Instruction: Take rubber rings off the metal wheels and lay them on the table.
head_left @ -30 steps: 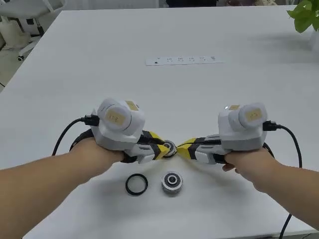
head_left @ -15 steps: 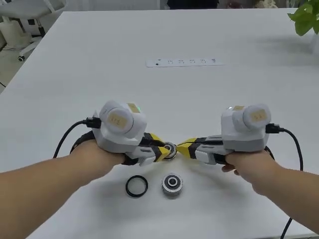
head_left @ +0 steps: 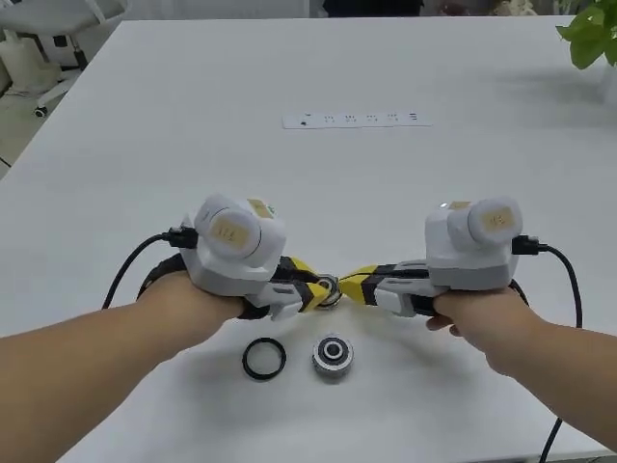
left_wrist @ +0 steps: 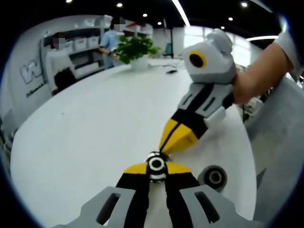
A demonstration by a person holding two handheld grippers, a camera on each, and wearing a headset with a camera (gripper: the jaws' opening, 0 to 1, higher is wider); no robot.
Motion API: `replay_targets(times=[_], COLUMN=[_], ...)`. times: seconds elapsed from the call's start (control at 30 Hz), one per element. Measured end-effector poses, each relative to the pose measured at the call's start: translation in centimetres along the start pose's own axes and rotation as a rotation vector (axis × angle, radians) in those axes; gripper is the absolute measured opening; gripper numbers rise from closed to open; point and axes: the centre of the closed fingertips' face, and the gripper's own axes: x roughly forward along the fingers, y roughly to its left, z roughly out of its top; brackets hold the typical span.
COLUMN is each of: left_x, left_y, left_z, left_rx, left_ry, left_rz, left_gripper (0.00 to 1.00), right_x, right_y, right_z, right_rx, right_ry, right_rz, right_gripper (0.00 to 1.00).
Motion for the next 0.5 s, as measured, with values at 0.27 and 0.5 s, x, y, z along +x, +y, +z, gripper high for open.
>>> replay_targets(times=[0.27,0.5], left_x=[0.0,0.1], left_y=[0.0,0.1], left_z=[0.0,0.0], left_rx=[0.004,0.004], left_ry=[0.0,-0.007], left_rz=[0.005,0.005], left_gripper=[0.11,0.12], right_x=[0.2,0.6], right_y=[0.5,1.2], right_z=[0.3,1.1], right_rx=[-0.014,-0.063], right_ry=[-0.005,-0.017], right_rz=[0.026,0.055], right_gripper=[0.0,0.0])
